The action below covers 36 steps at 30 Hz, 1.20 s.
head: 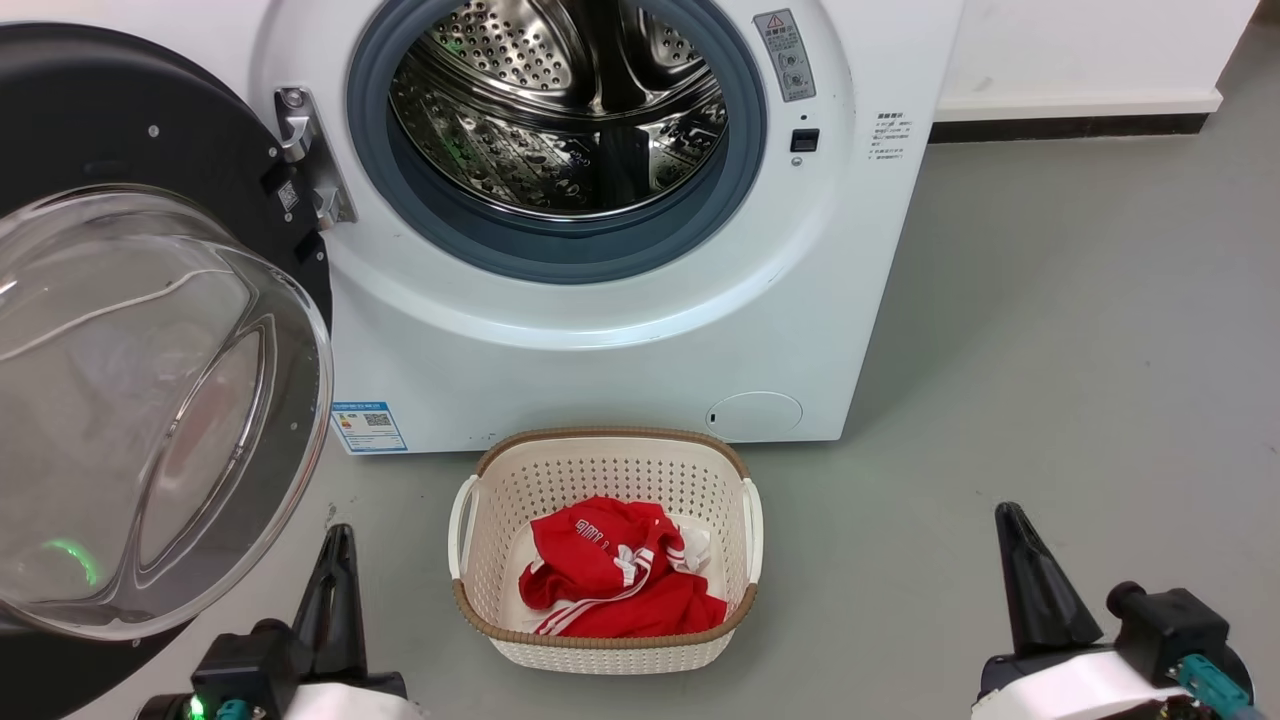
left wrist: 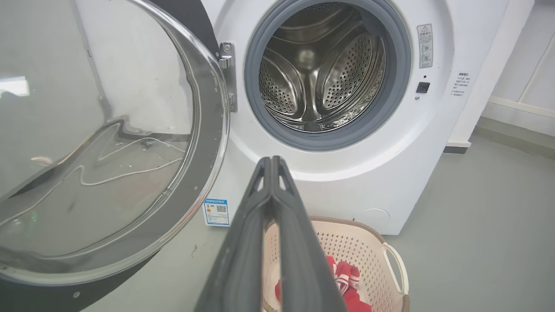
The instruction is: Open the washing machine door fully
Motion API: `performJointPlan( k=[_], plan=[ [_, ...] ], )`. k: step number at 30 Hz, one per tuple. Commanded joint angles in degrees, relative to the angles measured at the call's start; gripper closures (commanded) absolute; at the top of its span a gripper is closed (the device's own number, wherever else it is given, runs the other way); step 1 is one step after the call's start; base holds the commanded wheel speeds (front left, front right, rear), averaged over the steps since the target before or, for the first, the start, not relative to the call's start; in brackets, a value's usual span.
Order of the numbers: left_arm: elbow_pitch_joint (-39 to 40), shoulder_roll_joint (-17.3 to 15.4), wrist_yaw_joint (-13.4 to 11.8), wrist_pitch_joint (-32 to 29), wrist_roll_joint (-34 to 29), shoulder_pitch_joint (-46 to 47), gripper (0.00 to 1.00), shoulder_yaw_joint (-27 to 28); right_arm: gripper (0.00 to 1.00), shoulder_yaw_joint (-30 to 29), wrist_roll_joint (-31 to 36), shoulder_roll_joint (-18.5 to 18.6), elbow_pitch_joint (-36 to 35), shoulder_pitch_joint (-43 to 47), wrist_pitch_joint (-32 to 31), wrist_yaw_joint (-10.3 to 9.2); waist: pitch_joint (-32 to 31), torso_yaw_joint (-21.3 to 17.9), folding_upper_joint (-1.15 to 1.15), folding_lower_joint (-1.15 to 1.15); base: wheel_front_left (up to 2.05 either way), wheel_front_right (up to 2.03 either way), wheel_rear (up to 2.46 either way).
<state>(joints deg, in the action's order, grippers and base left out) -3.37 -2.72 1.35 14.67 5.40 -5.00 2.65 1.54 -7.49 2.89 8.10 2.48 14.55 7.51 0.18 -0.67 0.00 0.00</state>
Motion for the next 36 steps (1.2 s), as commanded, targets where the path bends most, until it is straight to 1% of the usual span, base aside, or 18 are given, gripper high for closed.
performJointPlan(
  k=[1, 9, 18, 36],
  plan=[
    [0.18, -0.07, 0.24, -0.68, 2.38, 1.20, 1.00, 0.55, 1.00, 0.02, -2.57, 0.06, -0.85, -0.67, -0.29, 0.00, 0.00, 0.02, 0.00, 0.00, 0.00, 0.00, 0.00],
    [-0.85, -0.09, 0.90, -2.91, 11.93, 2.23, 1.00, 0.80, 1.00, -0.28, -12.51, 0.71, 0.01, -1.78, -2.17, 0.00, 0.00, 0.06, 0.00, 0.00, 0.00, 0.00, 0.00],
    [-1.86, -0.10, 1.59, -5.05, 21.48, 3.27, 1.00, 1.02, 1.00, -0.60, -22.28, 1.14, 0.77, -2.78, -4.03, -0.01, 0.00, 0.10, 0.00, 0.00, 0.00, 0.00, 0.00],
    [-3.98, -0.13, 2.77, -9.06, 37.84, 5.38, 1.00, 1.74, 1.00, -1.46, -38.77, 1.64, 1.94, -4.39, -7.46, -0.01, 0.00, 0.20, 0.00, 0.00, 0.00, 0.00, 0.00]
  ],
)
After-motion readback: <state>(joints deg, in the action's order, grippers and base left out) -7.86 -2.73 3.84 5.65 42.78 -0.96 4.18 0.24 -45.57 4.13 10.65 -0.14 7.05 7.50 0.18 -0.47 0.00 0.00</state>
